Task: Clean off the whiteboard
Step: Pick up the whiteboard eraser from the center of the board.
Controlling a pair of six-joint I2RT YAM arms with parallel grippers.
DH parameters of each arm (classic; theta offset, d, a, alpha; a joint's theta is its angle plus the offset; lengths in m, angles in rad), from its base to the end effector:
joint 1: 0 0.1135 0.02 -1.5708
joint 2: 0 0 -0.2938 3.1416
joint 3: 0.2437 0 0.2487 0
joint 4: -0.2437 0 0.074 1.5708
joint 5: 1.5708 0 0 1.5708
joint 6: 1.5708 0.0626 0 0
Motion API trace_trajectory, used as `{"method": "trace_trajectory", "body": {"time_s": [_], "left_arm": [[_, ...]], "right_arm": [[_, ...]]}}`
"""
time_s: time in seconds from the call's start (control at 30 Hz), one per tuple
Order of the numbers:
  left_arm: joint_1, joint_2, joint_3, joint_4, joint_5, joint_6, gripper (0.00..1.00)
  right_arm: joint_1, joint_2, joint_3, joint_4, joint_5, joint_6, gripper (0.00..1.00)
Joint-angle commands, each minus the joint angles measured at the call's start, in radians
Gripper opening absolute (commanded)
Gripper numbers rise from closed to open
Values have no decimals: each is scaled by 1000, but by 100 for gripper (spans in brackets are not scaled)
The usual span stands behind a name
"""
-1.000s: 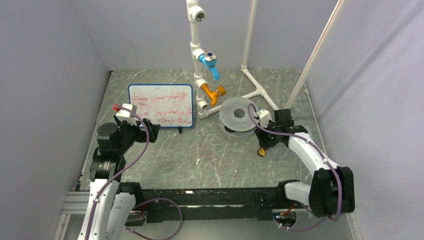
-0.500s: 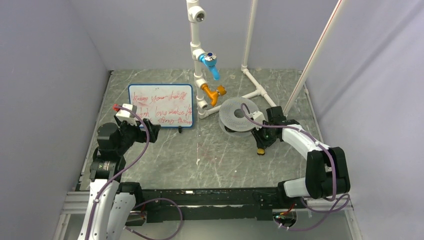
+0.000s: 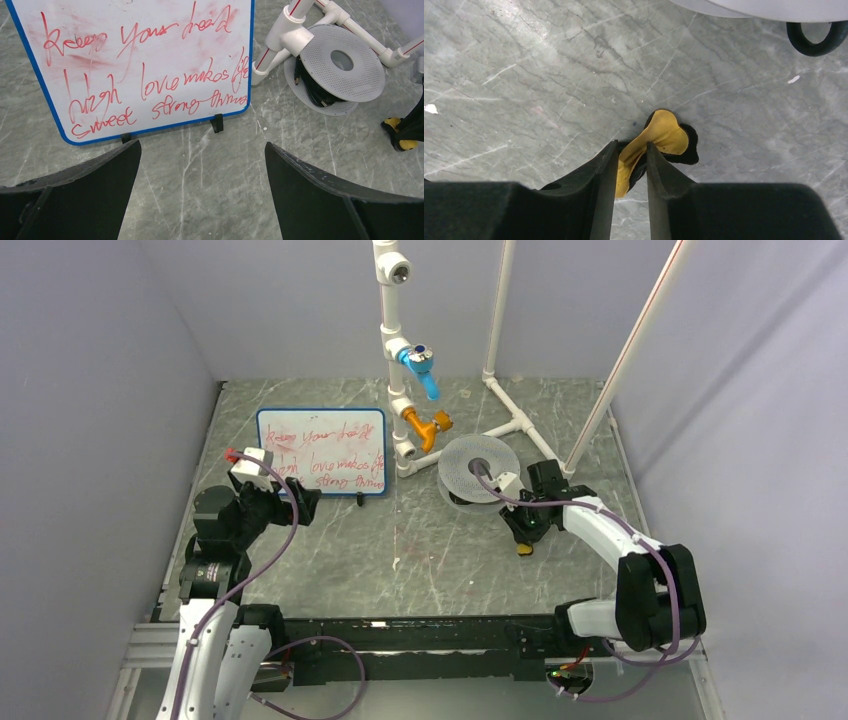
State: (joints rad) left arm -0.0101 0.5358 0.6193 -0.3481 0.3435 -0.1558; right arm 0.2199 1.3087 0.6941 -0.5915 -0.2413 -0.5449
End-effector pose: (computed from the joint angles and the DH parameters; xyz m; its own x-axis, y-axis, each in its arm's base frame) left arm 0.1310 -0.0224 0.3087 -0.3103 -0.1430 -0.9398 0.2899 0.9273 -0.2368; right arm 0.2151 0.0634 0.1812 -0.6268 -0.6558 -0.4207 -0.7248 0.6889 0.0060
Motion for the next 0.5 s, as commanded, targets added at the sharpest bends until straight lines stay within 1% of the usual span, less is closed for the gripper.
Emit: {"method": "trace_trajectory", "body": {"time_s": [0.0,0.03,0.1,0.2,0.23,0.37,0.47], "left_arm": [[6,-6,14,35,23,-15,99],[6,-7,14,36,23,-14,99],[6,-5,16,34,22,-13,99],[6,-7,16,32,20,-13,99],[6,-9,16,32,19,-13,99],[6,-17,16,28,15,-10,99],[6,-18,16,29,17,-11,99]], "right_arm": [[5,-5,-13,2,99,35,35],[6,-2,-14,6,111,40,39],[10,3,-17,14,116,48,43],[25,30,-16,25,153,57,42],[31,42,-15,27,162,61,39],[51,42,-21,28,183,55,21],[60,-6,-27,25,169,30,14]]}}
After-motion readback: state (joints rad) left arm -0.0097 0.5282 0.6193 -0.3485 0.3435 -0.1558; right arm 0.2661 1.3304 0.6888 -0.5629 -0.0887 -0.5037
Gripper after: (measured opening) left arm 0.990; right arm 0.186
